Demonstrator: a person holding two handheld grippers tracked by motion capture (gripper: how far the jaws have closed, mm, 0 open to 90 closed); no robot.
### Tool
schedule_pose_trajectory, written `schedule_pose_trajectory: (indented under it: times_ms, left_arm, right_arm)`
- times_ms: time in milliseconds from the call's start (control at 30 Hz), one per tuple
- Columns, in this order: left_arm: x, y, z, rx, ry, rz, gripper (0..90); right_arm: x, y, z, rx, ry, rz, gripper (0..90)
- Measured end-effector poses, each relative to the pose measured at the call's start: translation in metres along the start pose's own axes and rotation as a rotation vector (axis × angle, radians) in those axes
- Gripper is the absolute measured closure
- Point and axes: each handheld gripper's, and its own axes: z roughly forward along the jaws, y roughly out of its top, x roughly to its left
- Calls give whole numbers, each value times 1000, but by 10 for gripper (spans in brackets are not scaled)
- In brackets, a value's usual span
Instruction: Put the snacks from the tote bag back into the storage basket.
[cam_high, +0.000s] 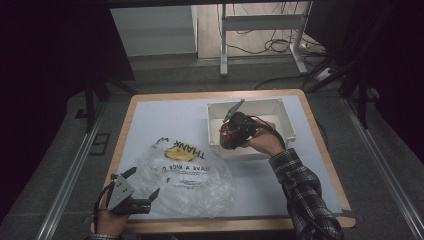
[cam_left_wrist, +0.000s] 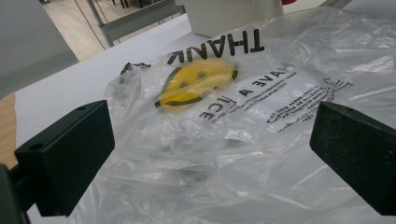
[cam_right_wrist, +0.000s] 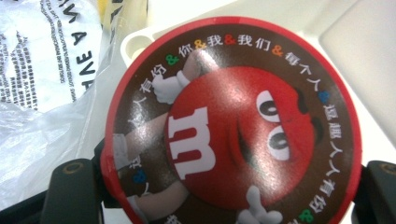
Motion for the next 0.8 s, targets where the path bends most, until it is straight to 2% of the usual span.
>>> schedule_pose_trajectory:
  times_ms: [800]
  left_arm:
    - [0, 0, 0, -5, 1, -5, 0]
  right_arm:
    - [-18, 7, 14, 15, 18, -49, 256]
